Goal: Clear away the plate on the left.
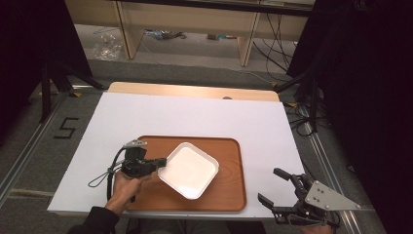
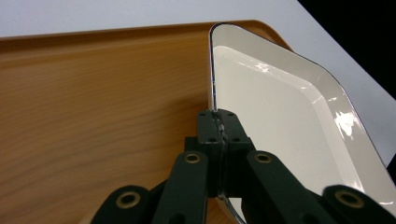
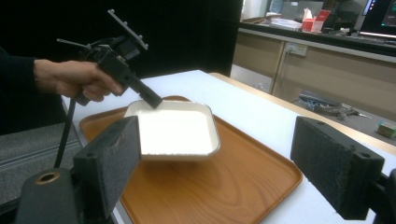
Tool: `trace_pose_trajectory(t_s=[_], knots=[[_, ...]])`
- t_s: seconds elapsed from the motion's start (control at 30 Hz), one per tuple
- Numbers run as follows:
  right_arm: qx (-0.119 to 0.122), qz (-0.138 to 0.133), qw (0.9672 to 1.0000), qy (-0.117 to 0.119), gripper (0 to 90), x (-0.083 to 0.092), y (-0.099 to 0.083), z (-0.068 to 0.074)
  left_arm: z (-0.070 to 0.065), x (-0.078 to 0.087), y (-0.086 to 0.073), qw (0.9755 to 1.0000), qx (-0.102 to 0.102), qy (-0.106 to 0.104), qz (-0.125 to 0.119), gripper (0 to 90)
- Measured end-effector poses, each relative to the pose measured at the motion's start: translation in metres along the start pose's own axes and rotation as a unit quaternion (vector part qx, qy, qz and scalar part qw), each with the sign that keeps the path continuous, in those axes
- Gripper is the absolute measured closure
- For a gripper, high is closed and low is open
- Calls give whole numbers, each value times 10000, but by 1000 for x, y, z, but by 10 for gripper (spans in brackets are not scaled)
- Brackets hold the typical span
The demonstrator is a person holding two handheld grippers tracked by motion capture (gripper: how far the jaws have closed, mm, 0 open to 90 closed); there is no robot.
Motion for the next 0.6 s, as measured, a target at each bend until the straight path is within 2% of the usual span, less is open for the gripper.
trace_pose_trajectory(t_s=[0.13,0.17,0.27,0.33,0.37,0.4,0.5,0.57,0.6], knots=[[-5,-16,10000,6,170,0,0,0,-1,-6,-4,9999,-58,32,111,884],[-3,57,10000,17,169,1,0,0,-1,-7,-5,9999,-54,41,125,884],[-2,-7,10000,2,170,0,0,0,-1,-11,-8,9998,-56,65,198,884],[-92,137,9999,5,170,1,-1,2,-1,-13,-9,9997,-83,99,216,884],[-4,122,9999,16,169,1,-1,1,-2,-14,-9,9996,-108,86,227,884],[2,39,10000,29,170,0,0,1,-1,-14,-11,9991,-196,110,353,884],[-6,67,10000,-27,170,1,-1,0,0,-15,-12,9989,-194,95,418,883],[-4,44,10000,32,170,1,0,1,0,-17,-13,9989,-179,182,385,882],[17,27,10000,22,170,1,0,0,1,-17,-14,9981,-297,223,498,882]])
Point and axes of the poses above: each handheld gripper's, and its own axes: x roughly backward along the jaws, y roughly out of its top, z roughly to its left, the point moved 5 cm from there along -x, roughly forward along the jaws, and after that the axes turned 5 degrees about -y, right-handed, at the moved point
